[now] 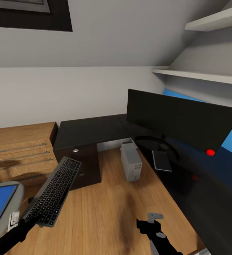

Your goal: In the bedroom, organize the workspace by keeping the computer under the desk, ensuring the monitor is on the desk, placing the keyboard on the desk next to the monitor, placing the mouse on the desk next to the keyboard, moving the folder from the swivel chair onto the desk next to the mouse, stacking the notebook on top of the folder with the pen on top of the notebook, and positioning the swivel chair next to the desk.

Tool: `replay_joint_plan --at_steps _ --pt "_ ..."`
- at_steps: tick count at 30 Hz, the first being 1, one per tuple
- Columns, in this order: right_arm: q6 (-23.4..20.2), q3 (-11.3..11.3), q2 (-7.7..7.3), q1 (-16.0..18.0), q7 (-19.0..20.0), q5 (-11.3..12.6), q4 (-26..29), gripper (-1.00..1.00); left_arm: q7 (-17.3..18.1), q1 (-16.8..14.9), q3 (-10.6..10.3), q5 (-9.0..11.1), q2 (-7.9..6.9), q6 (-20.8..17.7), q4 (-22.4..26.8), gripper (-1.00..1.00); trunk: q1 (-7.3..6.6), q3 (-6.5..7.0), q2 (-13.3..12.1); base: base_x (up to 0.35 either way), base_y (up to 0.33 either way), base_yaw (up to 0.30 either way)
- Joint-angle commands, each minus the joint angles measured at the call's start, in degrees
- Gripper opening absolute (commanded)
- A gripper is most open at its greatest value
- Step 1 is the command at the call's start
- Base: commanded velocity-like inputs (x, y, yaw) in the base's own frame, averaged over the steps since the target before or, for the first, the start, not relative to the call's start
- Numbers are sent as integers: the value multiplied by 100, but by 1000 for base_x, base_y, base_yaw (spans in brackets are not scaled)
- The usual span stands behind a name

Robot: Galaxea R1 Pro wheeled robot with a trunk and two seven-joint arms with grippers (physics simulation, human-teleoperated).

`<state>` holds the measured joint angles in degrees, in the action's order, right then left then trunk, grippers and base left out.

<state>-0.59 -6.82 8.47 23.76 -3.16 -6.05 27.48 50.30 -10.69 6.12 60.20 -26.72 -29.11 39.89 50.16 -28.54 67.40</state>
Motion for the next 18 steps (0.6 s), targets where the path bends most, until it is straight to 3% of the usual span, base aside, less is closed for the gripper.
replay_joint_plan --at_steps 1,4,9,18 --pt "-86 -35 16 5 0 -62 70 100 -8 -3 2 31 4 -31 -6 -100 -23 13 -38 0 0 0" --pt "-565 -31 68 11 0 -68 410 100 -16 -3 7 28 14 -21 -159 -100 -88 67 -159 0 0 0" --pt "-989 -21 97 14 14 -69 735 100 -20 -3 18 20 7 -17 -418 -100 -198 156 -359 0 0 0" --pt "-807 130 152 14 226 -63 802 100 -26 -3 0 18 21 189 -494 -100 -396 318 -720 0 0 0"
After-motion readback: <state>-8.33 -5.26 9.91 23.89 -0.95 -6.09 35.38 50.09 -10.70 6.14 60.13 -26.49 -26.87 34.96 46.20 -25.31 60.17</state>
